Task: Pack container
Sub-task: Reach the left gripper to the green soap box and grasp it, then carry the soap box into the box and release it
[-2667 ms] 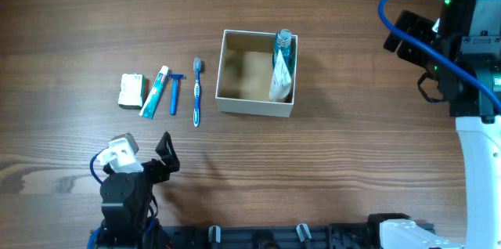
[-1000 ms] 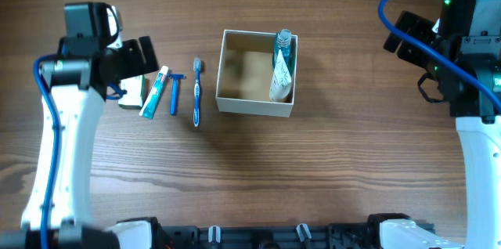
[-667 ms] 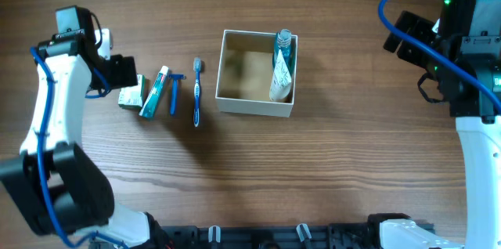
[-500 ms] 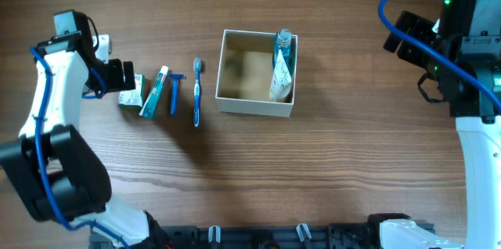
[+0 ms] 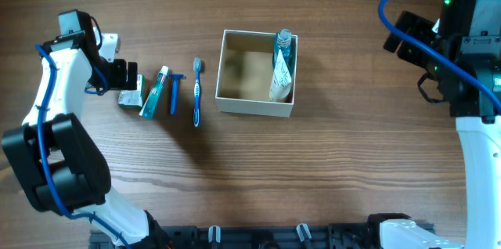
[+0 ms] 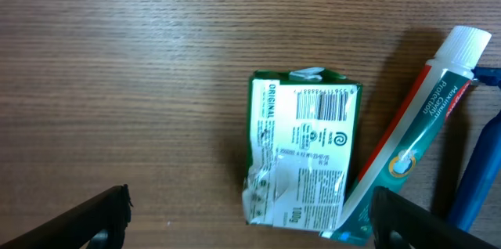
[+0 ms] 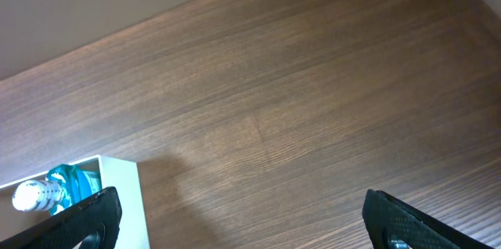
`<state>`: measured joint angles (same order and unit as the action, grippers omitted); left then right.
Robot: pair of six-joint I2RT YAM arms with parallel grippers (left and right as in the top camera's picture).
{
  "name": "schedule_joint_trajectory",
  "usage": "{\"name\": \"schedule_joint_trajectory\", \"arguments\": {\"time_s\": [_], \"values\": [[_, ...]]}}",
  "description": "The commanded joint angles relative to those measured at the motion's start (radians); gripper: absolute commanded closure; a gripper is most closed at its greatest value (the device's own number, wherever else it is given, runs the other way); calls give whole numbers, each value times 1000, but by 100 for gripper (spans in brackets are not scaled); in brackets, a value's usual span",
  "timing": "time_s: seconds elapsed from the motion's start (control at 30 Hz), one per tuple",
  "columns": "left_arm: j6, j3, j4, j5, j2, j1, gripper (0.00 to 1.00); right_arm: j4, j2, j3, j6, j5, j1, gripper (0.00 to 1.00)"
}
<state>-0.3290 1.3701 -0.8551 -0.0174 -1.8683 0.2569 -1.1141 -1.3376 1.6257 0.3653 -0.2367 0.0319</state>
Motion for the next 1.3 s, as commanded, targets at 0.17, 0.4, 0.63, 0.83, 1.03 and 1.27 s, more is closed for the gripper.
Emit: {"name": "schedule_joint_trajectory", "arguments": {"time_s": [0.17,0.4,0.63,0.83,1.03,1.27], "values": [[-34,8,3,35,-68,-15,1,3,6,18,2,1,0,0],[-34,8,15,32,-126,-19,2,3,6,18,2,1,0,0],[-34,8,19,32,-162,-31,5,3,6,18,2,1,0,0],[-26,8,40,27,-187,-33,22,3,6,18,2,1,0,0],[43,9,41,-41,-187,-34,32,3,6,18,2,1,0,0],[159,46,22,-40,-158,-34,48,3,6,18,2,1,0,0]]}}
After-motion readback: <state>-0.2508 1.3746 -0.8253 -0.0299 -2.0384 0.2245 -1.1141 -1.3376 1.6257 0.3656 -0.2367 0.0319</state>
